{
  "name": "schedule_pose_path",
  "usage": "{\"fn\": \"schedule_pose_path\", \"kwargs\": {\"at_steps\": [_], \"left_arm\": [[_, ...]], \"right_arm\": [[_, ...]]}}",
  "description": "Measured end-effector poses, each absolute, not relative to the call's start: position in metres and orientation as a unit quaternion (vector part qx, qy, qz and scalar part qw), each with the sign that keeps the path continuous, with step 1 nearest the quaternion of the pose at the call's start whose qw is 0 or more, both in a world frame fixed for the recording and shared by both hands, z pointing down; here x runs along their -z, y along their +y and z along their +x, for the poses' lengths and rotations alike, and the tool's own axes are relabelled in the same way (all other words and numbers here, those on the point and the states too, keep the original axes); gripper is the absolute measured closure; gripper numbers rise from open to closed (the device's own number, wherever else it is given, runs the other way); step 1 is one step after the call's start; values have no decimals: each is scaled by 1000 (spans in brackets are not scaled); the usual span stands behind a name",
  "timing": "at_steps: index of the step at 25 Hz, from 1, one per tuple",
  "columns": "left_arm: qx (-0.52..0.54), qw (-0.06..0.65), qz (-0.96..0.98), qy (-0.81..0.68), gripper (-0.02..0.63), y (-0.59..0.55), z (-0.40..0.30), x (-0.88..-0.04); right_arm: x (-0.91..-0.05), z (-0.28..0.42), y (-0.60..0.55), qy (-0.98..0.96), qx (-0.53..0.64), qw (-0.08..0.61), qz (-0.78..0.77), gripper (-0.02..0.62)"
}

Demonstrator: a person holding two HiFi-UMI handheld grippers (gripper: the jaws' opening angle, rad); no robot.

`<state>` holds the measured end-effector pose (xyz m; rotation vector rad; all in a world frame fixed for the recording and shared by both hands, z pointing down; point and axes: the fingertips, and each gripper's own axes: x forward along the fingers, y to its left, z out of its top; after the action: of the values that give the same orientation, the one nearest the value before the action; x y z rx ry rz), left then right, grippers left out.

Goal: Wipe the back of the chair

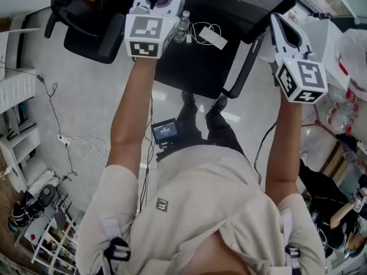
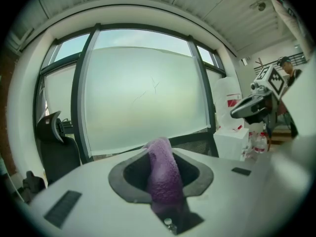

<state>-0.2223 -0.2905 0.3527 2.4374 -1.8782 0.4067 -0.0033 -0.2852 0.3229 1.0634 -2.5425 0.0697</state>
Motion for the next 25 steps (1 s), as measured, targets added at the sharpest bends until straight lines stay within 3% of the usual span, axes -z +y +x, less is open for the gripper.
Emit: {"fn": "schedule_pose_path", "kwargs": {"at_steps": [19, 25], "left_arm": [[-118, -100, 796, -585, 505, -151, -181, -185], [-136, -92, 804, -572, 505, -120, -160, -160]], "right_arm": [[-208, 20, -224, -925, 19, 153, 346, 601], [-188, 31, -205, -927, 33, 147, 344, 602]]}}
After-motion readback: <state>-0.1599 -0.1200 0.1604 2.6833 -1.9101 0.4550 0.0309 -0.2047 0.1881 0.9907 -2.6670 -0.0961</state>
